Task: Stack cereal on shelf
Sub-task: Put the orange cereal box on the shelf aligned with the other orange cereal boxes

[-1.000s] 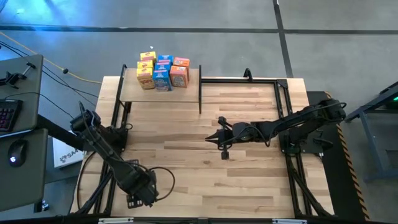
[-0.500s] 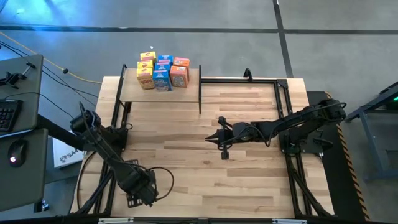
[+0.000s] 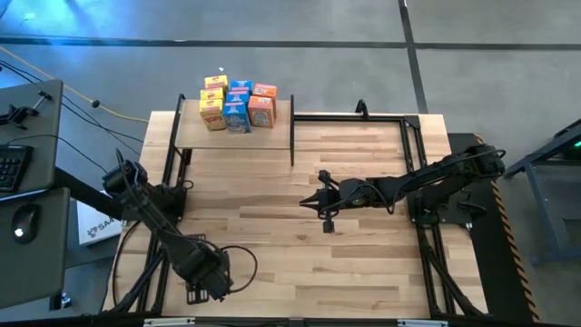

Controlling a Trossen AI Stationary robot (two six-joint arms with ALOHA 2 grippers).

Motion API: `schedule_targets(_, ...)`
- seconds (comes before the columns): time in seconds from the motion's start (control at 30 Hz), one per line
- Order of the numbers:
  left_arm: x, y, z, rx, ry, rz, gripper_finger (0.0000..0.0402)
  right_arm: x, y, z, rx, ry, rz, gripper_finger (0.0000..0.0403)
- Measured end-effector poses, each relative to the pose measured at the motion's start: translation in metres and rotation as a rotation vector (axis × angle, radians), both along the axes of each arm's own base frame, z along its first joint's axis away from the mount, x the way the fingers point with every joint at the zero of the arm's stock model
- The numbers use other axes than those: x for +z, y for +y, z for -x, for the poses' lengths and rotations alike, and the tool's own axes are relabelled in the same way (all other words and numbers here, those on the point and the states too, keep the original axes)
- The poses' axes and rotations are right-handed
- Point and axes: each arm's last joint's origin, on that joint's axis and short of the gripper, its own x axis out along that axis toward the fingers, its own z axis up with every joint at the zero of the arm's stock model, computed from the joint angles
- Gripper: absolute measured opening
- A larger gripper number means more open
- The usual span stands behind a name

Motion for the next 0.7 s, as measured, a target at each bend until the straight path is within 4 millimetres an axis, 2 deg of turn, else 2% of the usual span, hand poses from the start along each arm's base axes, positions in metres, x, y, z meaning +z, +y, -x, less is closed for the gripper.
schedule_targets(0.17,0.014,0.014,-0.014,-0.047,-0.046,-0.013,0.0174,0.000,0.000,0.000,0.000,0.000,0.000,0.0013)
schedule_targets(0.3,0.028,0.042,-0.035,-0.115,-0.098,-0.042,0.0173,0.000,0.000,0.000,0.000,0.000,0.000,0.0013)
schedule_targets(0.57,0.036,0.131,-0.089,-0.182,-0.247,-0.104,0.0173,-0.001,0.000,0.000,0.000,0.007,0.001,0.0013)
schedule_targets(0.7,0.036,0.177,-0.107,-0.161,-0.331,-0.164,0.0172,-0.001,0.000,0.000,0.000,0.008,0.001,0.0013)
